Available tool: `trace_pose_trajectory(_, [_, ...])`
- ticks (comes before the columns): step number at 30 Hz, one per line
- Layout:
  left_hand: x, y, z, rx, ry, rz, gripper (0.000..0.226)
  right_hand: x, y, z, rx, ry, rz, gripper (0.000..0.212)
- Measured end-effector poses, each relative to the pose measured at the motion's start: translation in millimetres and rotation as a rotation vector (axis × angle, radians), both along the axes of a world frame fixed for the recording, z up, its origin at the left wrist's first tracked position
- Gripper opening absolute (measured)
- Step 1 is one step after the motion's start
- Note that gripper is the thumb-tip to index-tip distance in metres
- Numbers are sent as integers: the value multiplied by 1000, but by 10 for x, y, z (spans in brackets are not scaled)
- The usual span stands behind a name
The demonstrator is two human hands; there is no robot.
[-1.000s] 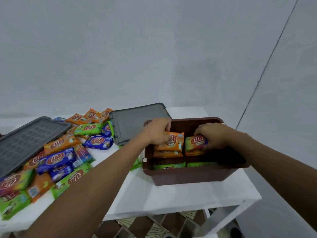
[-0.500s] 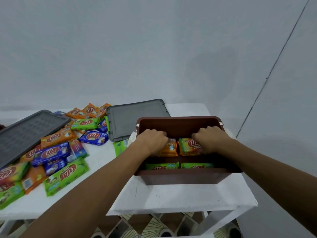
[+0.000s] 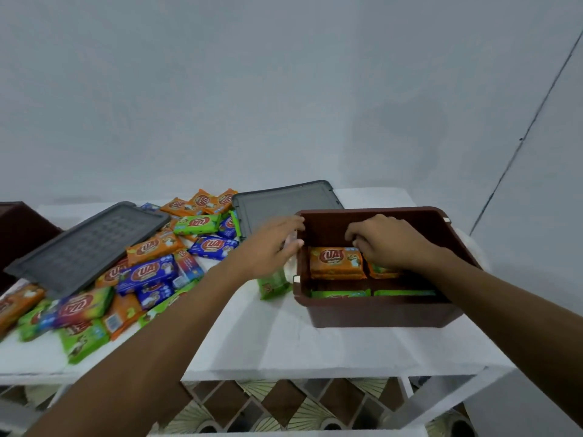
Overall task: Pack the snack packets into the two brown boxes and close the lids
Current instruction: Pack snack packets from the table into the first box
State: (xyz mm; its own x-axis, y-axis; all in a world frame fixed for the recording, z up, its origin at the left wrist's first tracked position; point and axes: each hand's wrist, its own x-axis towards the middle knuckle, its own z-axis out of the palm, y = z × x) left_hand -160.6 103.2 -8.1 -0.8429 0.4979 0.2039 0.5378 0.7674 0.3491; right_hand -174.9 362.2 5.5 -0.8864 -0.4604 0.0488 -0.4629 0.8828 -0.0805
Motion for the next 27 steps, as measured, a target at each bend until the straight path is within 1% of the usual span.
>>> trace_pose_trajectory(1, [43,-174,-43,5,-22,39,41,35,-120,17,-34,16,8,23])
trace_pose_trajectory(3, [123,-617,-169,-46,-53,116,42,125,-427,58,-93,58,28,17])
trace_pose_trajectory(5, [214,-1081,-292,-126,-101,194,39,233,-763,115,-125,124,59,14])
trace_pose_trajectory(7, [327,-1383,-357,-247,-135,262,40,325,-1035,165,-137,167,99,12])
trace_pose_trajectory(9, [476,-1608,-403,-333,-188,294,52,421,-1342,175,-138,152,116,10])
trace_pose_trajectory(10, [549,-1704,-429,-345,-236,305,61,464,-1506,154,-126,138,113,11])
trace_pose_trajectory(13, [698,-1854,-506,-323,-363,333,88,566,-1934,-12,-10,29,25,23])
trace_pose_trajectory(16, [772,-1897,-564,-298,-350,376,102,623,-2190,-374,175,-53,-98,37])
trace_pose_trajectory(17, [783,-1896,-576,-285,-347,395,106,629,-2214,-517,193,-78,-161,44])
trace_pose_trajectory(19, [778,-1906,-610,-258,-352,425,108,659,-2236,-754,135,-131,-293,52])
trace_pose_trajectory(20, [771,-1916,-628,-239,-360,433,106,688,-2255,-826,100,-132,-329,53])
trace_pose_trajectory(22, [748,-1923,-657,-187,-384,445,99,743,-2301,-880,66,-85,-343,49])
trace_pose_trajectory(24, [752,-1906,-667,-166,-405,441,97,791,-2355,-855,17,-91,-328,54])
trace_pose_trajectory(27, [787,-1857,-677,-196,-419,412,108,825,-2393,-799,-8,-110,-307,61])
